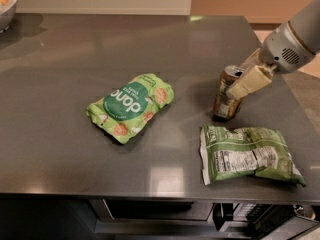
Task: Move orange can near green jalapeno chip bag
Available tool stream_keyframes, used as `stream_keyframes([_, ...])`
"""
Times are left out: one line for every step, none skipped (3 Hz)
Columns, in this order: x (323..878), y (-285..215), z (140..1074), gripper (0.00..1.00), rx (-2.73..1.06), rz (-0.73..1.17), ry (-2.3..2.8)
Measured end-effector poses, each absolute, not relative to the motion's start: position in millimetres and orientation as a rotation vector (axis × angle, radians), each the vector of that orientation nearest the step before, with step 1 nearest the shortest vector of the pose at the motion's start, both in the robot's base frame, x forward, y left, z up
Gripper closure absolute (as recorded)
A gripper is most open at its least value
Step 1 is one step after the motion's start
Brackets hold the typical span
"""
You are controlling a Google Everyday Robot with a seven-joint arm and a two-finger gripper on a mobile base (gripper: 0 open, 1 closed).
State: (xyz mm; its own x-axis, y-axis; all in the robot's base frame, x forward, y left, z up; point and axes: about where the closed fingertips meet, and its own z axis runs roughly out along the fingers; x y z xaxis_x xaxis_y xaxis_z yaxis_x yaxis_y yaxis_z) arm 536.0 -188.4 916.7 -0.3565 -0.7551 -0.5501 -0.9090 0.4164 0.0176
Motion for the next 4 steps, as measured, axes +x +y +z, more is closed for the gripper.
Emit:
stream_keyframes([525.0, -193.5, 908.4, 0.82, -1.405, 0.415, 2.218])
stream_keyframes([518.5, -197.2, 904.2, 0.59, -1.404, 0.379, 2.212])
stream_keyframes([515.0, -199.4, 899.6, 0.35, -1.398, 0.369, 2.202])
stream_keyframes([515.1, -197.8, 899.9, 0.12, -1.402, 0.370, 2.201])
